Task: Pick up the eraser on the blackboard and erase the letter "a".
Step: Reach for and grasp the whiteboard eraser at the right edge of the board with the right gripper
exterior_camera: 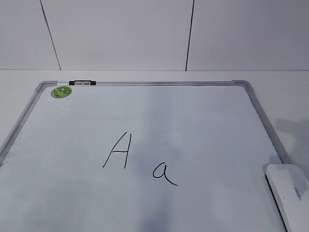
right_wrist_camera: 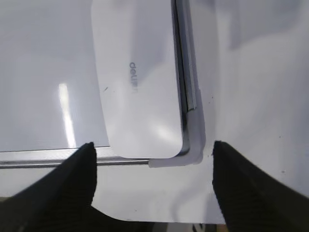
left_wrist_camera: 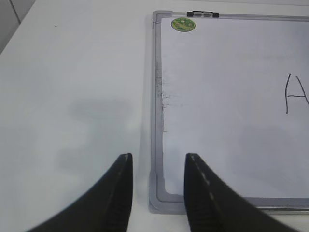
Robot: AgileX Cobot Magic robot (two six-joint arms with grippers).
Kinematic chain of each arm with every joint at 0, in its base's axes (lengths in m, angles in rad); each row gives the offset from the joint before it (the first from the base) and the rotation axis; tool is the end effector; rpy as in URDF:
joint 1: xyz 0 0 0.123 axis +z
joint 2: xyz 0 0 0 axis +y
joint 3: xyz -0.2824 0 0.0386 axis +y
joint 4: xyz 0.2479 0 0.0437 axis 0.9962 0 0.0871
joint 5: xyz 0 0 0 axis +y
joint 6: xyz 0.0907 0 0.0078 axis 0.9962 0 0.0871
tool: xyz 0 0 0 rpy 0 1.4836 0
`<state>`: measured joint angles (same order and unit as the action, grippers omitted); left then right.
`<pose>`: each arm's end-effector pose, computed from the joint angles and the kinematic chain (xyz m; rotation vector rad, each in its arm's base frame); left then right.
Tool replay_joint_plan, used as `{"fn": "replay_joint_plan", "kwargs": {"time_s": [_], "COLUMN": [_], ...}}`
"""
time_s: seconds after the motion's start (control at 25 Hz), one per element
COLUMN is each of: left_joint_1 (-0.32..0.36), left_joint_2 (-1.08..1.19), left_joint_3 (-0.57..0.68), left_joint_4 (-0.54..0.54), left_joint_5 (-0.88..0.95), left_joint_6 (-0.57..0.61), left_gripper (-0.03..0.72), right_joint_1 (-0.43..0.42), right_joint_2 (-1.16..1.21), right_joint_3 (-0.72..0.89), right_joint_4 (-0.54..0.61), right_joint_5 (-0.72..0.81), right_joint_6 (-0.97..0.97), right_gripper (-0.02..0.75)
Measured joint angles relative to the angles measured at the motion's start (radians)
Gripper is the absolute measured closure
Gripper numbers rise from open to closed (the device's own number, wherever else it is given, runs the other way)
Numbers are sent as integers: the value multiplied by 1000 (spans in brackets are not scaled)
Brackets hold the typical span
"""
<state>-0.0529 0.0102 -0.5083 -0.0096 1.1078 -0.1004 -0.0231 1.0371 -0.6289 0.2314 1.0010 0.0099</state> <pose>-0.0063 -0.0004 0.2758 -0.0490 2.0944 -0.1043 0.1577 0.0140 0.2411 0.1924 2.8709 0.3014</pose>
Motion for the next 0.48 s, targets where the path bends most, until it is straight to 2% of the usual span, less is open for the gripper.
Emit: {"fn": "replay_joint_plan", "kwargs": {"time_s": [0.12,0.28,0.48], "left_joint_1": [0,0,0], "left_joint_2": [0,0,0], "left_joint_3": [0,0,0], "left_joint_4": [0,-2,-3], "left_joint_5": [0,0,0], "left_joint_6": [0,0,0], "left_gripper": [412,412,412], "right_joint_1": [0,0,0], "right_joint_2": [6,42,110], "right_joint_3": [0,0,-7], "right_joint_4": [12,108,63], "right_joint_5": [-1,-2,20], "right_joint_6": [-105,-239,-258], "right_gripper": [106,76,72]}}
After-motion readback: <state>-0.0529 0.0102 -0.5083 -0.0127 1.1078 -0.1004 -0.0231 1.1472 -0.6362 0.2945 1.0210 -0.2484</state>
